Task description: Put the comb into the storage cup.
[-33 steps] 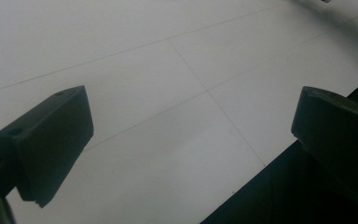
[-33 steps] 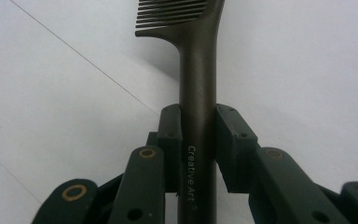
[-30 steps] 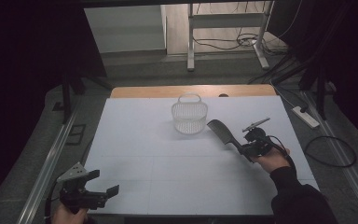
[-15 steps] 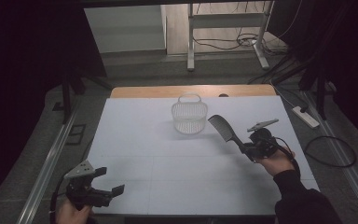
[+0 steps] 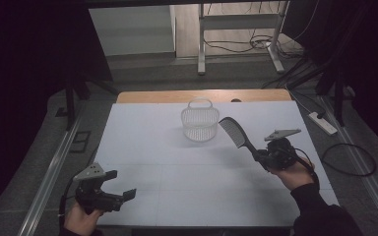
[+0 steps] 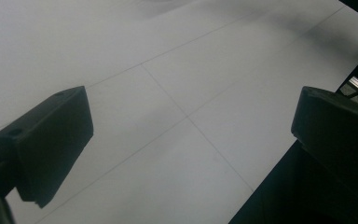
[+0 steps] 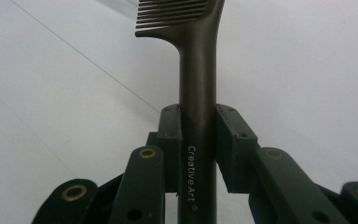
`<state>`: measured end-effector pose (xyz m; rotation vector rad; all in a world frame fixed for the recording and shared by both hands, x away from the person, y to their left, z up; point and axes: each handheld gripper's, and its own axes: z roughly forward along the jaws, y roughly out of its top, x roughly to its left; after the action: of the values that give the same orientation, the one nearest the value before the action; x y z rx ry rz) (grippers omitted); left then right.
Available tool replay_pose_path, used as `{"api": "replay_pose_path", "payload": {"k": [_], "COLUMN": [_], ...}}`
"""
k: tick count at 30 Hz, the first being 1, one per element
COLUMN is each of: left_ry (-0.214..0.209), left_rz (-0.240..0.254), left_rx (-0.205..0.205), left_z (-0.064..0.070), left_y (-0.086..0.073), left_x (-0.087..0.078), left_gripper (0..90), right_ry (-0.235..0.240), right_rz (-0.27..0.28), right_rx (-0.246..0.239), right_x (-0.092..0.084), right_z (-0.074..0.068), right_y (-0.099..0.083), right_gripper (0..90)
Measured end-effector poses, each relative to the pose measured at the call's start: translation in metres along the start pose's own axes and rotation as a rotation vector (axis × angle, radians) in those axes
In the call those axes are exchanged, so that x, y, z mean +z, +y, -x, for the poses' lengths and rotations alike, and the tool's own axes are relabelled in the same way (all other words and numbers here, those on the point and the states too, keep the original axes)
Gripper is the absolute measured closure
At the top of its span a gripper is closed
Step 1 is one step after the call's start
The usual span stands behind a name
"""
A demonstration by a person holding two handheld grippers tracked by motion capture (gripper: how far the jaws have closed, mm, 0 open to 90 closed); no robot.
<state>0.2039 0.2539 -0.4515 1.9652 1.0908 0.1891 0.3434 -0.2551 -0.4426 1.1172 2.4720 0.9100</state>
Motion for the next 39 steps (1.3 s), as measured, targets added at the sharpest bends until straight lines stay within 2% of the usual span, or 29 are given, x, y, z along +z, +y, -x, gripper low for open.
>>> {"api": "replay_pose_path", "payload": {"k": [5,8,16,22,30,39], "left_ry": [-0.023,-0.042,-0.060,-0.078,-0.122,-0.184], "left_rz": [0.003,0.017,0.048,0.045,0.064,0.063], "left_rx": [0.000,0.005,0.010,0.034,0.051,0.049], "left_z": [0.000,0.001,0.002,0.005,0.010,0.018], "left_y": [0.009,0.017,0.036,0.049,0.067,0.087], "left_x": [0.005,0.008,0.014,0.023,0.035,0.050], "left_gripper": [0.0,0.0,0.0,0.0,0.0,0.0], "right_ry": [0.003,0.010,0.011,0.012,0.020,0.028], "right_rz": [0.028,0.066,0.118,0.157,0.179,0.211], "right_rx": [-0.015,-0.034,-0.062,-0.076,-0.108,-0.133], "right_x": [-0.005,-0.011,-0.020,-0.027,-0.032,-0.037], "right_z": [-0.005,-0.012,-0.022,-0.029,-0.038,-0.048], "right_y": [0.000,0.000,-0.001,-0.003,-0.005,-0.008], "right_gripper": [72.4,72.4,72.4,72.4,72.4,72.4]}}
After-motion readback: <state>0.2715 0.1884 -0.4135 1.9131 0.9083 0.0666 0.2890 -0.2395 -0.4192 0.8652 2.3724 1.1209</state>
